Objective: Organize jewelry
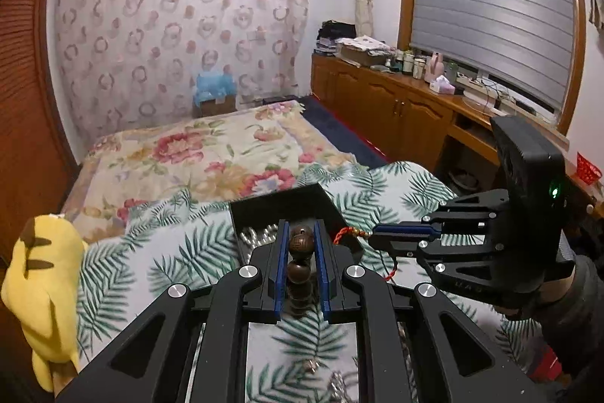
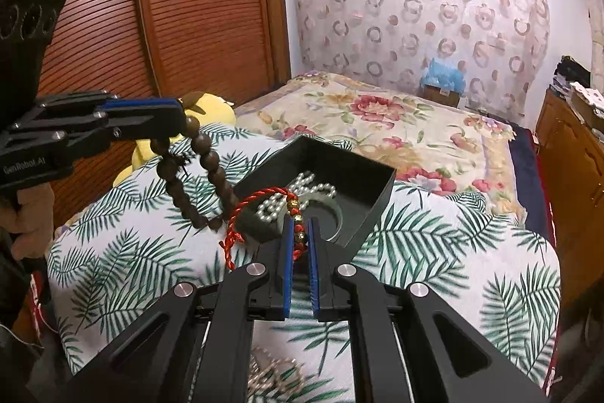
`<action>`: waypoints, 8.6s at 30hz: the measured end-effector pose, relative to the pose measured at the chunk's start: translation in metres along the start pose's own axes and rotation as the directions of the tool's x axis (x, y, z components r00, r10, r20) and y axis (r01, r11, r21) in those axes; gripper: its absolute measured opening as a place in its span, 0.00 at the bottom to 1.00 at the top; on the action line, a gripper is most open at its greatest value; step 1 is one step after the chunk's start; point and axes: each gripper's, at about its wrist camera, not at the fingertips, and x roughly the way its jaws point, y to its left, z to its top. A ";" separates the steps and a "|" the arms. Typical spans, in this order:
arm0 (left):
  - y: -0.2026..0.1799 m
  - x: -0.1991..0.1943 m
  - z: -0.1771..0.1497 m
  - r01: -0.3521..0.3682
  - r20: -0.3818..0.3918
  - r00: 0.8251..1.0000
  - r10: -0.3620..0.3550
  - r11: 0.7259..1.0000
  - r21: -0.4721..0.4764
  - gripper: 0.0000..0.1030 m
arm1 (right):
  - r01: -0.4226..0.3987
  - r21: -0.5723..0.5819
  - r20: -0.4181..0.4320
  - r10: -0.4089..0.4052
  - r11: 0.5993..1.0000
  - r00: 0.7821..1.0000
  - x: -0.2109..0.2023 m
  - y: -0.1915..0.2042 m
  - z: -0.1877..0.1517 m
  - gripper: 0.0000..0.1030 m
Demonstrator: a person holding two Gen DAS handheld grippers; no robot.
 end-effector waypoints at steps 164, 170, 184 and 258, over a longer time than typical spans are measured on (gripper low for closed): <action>-0.070 0.070 -0.105 0.069 -0.268 0.962 -0.052 0.996 0.055 0.04 | 0.141 0.056 -0.038 -0.139 0.988 0.990 -0.054 0.009 -0.104 0.05; -0.070 0.067 -0.104 0.065 -0.262 0.964 -0.046 0.996 0.064 0.04 | 0.148 0.036 0.077 -0.151 0.988 0.986 -0.086 0.020 -0.070 0.05; -0.066 0.055 -0.100 0.059 -0.246 0.968 -0.042 0.996 0.060 0.04 | 0.175 0.003 0.205 -0.172 0.985 0.964 -0.132 0.029 -0.021 0.04; 0.042 0.111 -0.015 -0.051 -0.181 0.983 0.042 0.997 -0.049 0.05 | 0.052 -0.057 0.055 -0.049 0.997 0.997 0.032 -0.031 0.081 0.05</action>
